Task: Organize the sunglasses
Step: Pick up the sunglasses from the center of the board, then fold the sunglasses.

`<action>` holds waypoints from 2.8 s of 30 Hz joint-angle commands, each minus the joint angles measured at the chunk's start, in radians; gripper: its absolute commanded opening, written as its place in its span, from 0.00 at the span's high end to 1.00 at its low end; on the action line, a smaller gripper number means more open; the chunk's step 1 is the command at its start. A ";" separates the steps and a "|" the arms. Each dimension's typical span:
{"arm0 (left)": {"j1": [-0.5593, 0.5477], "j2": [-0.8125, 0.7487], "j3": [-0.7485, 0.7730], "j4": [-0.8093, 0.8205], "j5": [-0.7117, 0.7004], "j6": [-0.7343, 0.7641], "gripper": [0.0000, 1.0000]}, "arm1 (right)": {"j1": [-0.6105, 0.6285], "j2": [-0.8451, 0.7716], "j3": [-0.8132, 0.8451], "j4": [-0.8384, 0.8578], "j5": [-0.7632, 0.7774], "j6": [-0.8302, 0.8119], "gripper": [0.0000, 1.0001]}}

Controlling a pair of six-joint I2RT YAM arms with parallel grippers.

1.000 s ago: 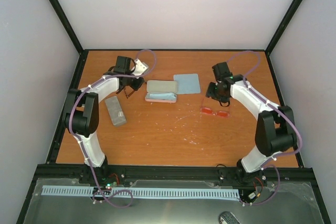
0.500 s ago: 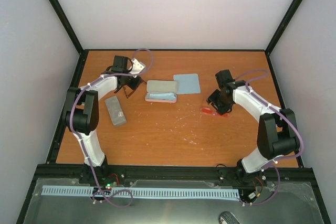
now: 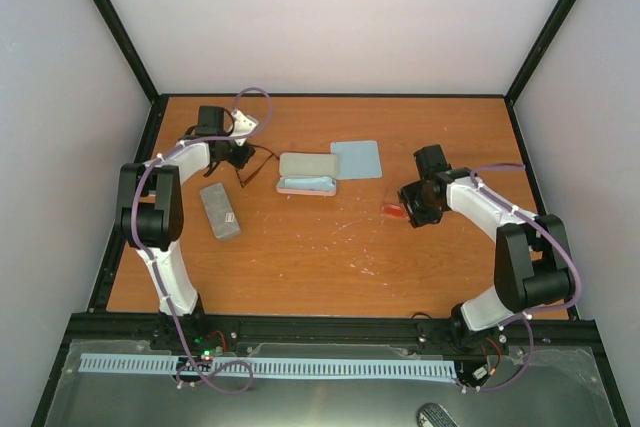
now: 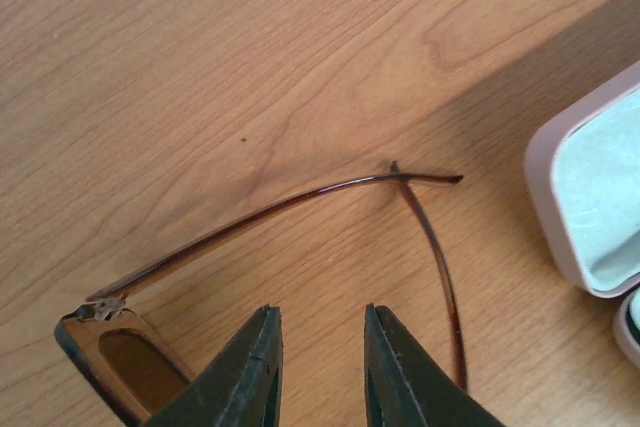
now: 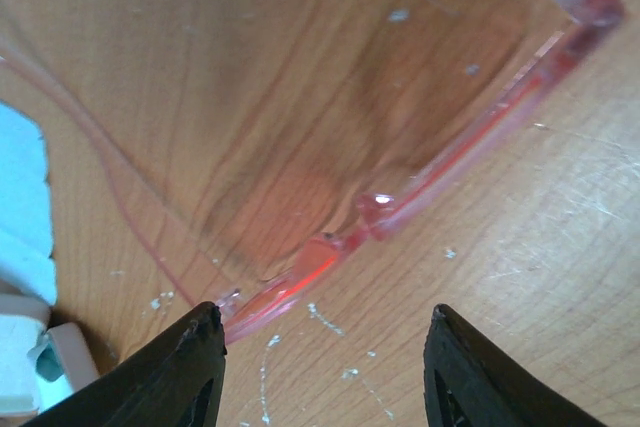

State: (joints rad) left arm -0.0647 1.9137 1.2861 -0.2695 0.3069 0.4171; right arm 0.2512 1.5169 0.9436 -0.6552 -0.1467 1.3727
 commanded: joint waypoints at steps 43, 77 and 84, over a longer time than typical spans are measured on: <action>0.066 0.100 0.327 -0.145 0.357 -0.057 0.78 | -0.058 0.126 0.221 0.036 -0.050 -0.352 0.97; -0.171 0.033 0.452 0.076 0.785 -0.468 0.78 | 0.112 0.600 0.857 -0.001 -0.756 -1.140 0.97; -0.207 0.029 0.399 -0.009 0.792 -0.361 0.81 | 0.112 0.686 1.044 -0.103 -0.782 -1.194 0.97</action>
State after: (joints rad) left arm -0.2523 1.9717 1.6955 -0.2291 1.0676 -0.0082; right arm 0.3634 2.1571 1.8839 -0.6907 -0.8921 0.2264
